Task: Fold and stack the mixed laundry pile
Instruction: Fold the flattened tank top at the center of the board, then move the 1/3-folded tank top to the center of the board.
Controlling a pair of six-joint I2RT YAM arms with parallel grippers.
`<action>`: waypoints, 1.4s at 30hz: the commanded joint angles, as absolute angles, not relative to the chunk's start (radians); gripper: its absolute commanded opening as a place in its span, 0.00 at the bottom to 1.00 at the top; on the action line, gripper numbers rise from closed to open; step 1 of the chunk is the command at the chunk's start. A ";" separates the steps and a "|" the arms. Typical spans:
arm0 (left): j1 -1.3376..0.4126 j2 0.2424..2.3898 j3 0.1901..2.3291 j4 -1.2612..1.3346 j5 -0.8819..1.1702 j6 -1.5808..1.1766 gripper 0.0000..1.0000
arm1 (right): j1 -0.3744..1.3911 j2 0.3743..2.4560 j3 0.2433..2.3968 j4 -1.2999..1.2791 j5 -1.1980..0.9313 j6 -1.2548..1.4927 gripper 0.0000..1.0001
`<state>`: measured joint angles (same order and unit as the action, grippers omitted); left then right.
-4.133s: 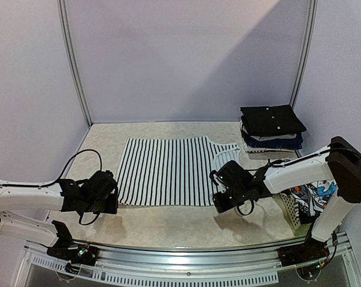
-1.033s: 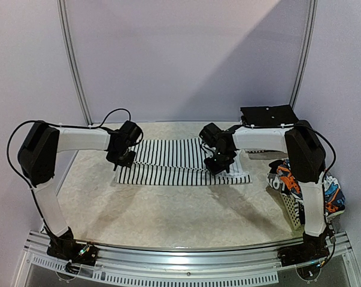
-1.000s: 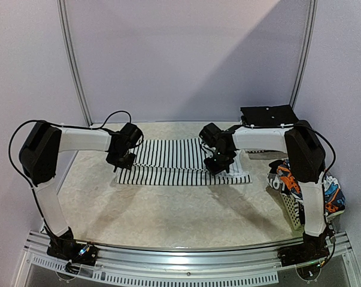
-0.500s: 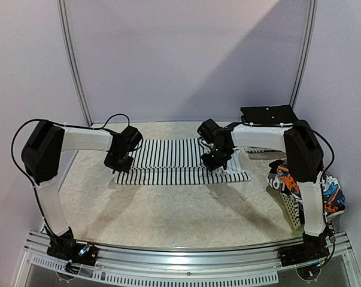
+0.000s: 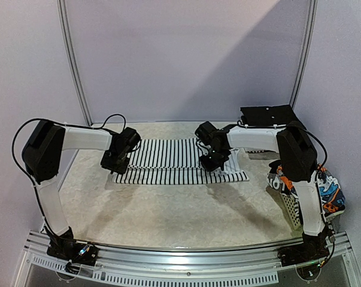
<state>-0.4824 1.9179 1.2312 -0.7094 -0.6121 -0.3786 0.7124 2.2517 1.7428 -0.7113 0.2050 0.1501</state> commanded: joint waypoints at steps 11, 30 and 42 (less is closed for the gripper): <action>-0.513 1.562 0.990 -0.499 -0.605 -0.408 0.78 | 0.689 2.037 1.603 -0.507 0.141 0.206 0.62; -0.540 1.755 0.892 -0.195 -0.241 -0.406 0.41 | 0.690 2.037 1.243 -0.267 -0.074 0.297 0.15; -0.571 1.701 0.735 -0.207 -0.274 -0.483 0.39 | 0.711 1.992 1.083 -0.265 -0.033 0.351 0.15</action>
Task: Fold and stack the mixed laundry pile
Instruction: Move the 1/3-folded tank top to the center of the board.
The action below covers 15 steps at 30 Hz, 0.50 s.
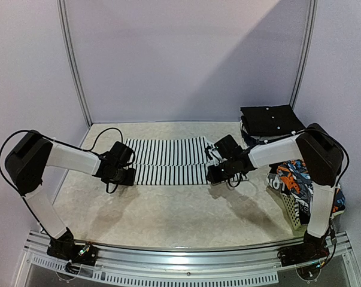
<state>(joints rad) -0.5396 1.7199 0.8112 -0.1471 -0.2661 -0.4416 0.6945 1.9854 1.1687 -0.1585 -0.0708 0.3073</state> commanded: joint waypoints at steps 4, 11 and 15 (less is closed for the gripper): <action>-0.613 1.631 0.679 -0.243 -0.295 -0.522 0.39 | 0.751 1.949 1.041 -0.289 -0.007 0.411 0.16; -0.708 1.464 0.592 -0.340 -0.327 -0.616 0.39 | 0.849 1.867 0.985 -0.348 0.048 0.503 0.16; -0.730 1.340 0.566 -0.378 -0.346 -0.628 0.40 | 0.866 1.801 1.006 -0.376 0.084 0.522 0.20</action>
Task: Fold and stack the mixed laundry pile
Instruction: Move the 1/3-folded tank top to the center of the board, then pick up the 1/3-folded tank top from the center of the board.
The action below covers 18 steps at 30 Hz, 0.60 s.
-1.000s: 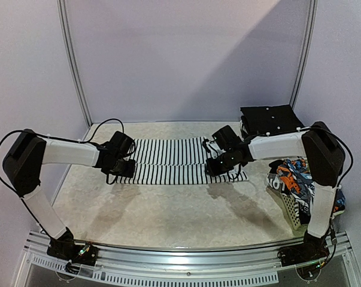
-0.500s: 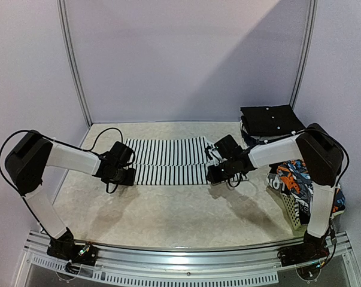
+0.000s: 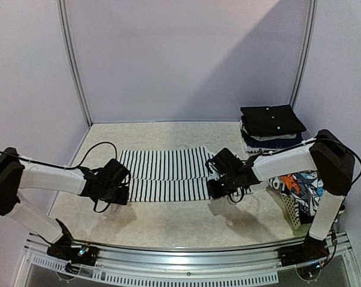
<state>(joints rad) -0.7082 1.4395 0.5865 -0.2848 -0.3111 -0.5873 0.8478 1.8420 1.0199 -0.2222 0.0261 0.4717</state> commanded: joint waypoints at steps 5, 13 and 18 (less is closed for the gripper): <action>-0.713 1.261 0.686 -0.471 -0.416 -0.533 0.46 | 0.855 1.748 1.172 -0.483 0.205 0.441 0.33; -0.507 1.284 0.798 -0.371 -0.313 -0.384 0.57 | 0.671 1.803 1.377 -0.480 0.075 0.318 0.43; -0.377 1.439 0.890 -0.302 -0.178 -0.351 0.57 | 0.562 1.955 1.513 -0.458 -0.091 0.272 0.53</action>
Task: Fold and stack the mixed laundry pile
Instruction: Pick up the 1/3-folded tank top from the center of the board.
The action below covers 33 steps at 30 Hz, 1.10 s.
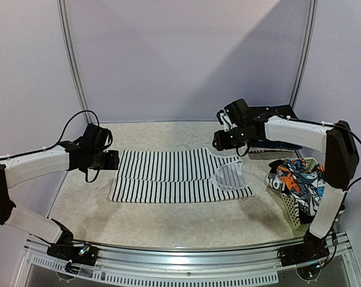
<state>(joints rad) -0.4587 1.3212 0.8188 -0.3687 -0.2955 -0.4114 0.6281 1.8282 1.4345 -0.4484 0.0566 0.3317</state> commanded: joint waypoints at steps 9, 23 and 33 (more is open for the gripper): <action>-0.233 1.756 1.107 -0.272 -0.056 -0.303 0.57 | 0.502 2.237 1.791 -0.496 -0.256 0.160 0.61; -0.164 2.025 1.348 -0.342 0.050 -0.288 0.50 | 0.472 2.461 2.006 -0.537 -0.297 0.107 0.53; -0.153 2.095 1.431 -0.395 0.070 -0.268 0.43 | 0.470 2.523 2.062 -0.550 -0.327 0.105 0.31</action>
